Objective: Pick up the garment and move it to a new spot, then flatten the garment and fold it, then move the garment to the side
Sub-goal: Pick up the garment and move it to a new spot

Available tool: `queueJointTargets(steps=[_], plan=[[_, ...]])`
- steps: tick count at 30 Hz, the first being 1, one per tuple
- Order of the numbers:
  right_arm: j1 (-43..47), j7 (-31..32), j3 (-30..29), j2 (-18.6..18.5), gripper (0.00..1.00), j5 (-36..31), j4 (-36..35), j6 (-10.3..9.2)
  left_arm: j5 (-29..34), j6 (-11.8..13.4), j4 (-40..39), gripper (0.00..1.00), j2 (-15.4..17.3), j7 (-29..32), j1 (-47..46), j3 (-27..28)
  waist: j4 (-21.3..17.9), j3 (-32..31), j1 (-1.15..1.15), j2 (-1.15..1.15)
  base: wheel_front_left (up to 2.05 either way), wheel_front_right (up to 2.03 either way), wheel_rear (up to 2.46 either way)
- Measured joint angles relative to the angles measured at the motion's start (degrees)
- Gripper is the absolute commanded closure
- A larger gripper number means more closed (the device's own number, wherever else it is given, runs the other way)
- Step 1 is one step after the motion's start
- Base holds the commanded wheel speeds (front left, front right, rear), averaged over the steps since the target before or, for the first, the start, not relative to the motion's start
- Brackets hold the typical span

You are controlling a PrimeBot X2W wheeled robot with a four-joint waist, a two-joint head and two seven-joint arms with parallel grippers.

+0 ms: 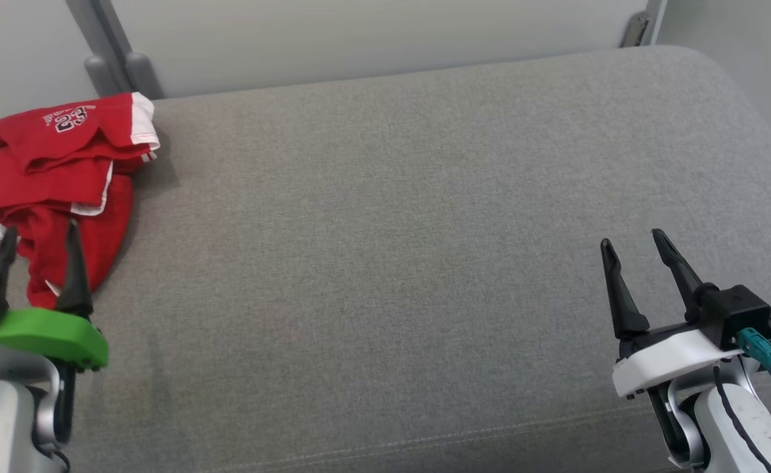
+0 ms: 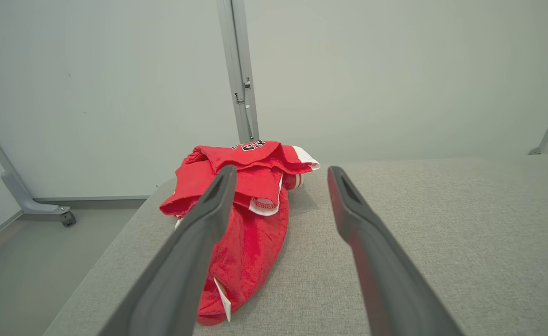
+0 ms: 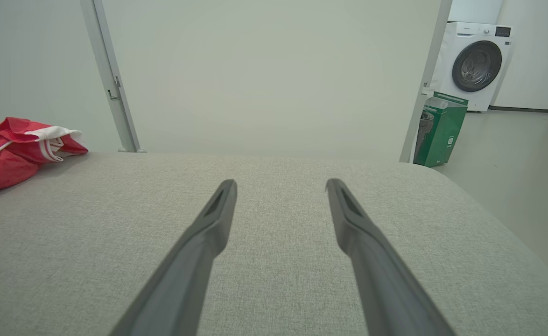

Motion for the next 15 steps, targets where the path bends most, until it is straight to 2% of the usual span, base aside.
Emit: queueJointTargets(steps=[10,15], plan=[[-1.6,-0.1,0.5,1.1,0.0,-1.4,-3.6,0.43,-1.0,0.0,3.7,0.0,8.4,10.2,-14.0,4.4,-4.3,6.5,0.0,0.0,0.0,0.0,0.0],[-2.0,-0.2,0.9,1.2,0.0,-2.0,-4.3,0.74,-3.0,-1.0,7.5,0.0,11.7,16.3,-18.9,5.6,-6.4,10.4,0.0,0.0,0.0,0.0,0.0]])
